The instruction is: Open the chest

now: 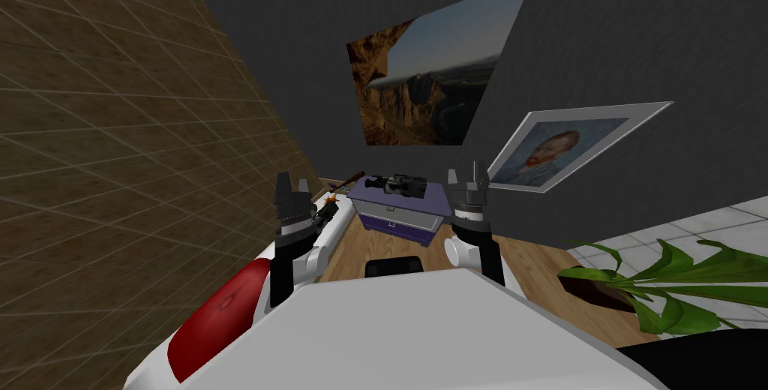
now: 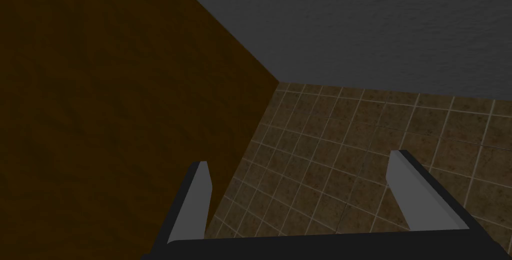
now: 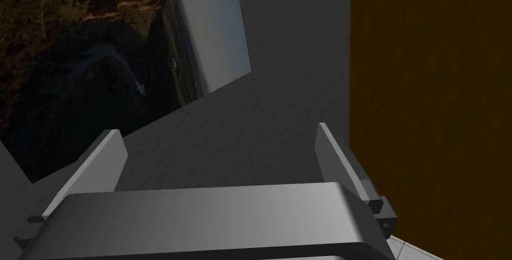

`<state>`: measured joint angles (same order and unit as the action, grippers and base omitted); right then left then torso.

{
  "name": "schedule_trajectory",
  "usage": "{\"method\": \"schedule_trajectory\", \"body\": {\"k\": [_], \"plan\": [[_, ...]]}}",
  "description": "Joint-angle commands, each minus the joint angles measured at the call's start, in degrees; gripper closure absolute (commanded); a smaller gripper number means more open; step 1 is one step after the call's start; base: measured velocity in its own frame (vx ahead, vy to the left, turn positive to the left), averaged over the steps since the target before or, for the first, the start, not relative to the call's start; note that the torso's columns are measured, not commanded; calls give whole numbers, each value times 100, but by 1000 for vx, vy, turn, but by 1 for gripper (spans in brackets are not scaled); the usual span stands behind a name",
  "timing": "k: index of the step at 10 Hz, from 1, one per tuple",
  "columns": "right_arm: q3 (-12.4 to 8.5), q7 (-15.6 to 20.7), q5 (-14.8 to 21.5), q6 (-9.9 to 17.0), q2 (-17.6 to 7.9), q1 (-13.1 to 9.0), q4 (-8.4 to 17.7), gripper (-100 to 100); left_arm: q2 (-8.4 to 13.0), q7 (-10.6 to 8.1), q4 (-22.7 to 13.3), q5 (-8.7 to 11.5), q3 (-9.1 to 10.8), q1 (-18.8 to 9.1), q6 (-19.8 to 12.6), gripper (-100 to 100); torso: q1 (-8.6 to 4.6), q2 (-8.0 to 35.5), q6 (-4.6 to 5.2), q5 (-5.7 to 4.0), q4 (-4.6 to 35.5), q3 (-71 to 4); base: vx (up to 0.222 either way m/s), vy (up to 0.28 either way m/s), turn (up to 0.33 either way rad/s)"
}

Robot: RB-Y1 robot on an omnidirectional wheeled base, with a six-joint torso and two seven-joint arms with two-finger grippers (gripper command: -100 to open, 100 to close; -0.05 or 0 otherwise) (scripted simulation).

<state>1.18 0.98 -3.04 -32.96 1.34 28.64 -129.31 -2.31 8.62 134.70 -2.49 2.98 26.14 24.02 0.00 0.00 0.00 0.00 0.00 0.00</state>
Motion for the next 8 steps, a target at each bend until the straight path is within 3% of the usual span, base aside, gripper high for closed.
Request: {"method": "schedule_trajectory", "body": {"k": [1, 8], "plan": [[0, 0, 0, 0, 0, 0, 0, 0, 0, 0, 0, 0, 0, 0, 0, 0, 0, 232, 0, 0, 235, -467, 0, 0, 0], [0, 0, 0, -1, 0, 0, -2, 0, 0, 0, 2, 0, 0, 0, 1, 0, 0, 3116, 0, 0, 3114, -6227, 0, 0, 0]]}}
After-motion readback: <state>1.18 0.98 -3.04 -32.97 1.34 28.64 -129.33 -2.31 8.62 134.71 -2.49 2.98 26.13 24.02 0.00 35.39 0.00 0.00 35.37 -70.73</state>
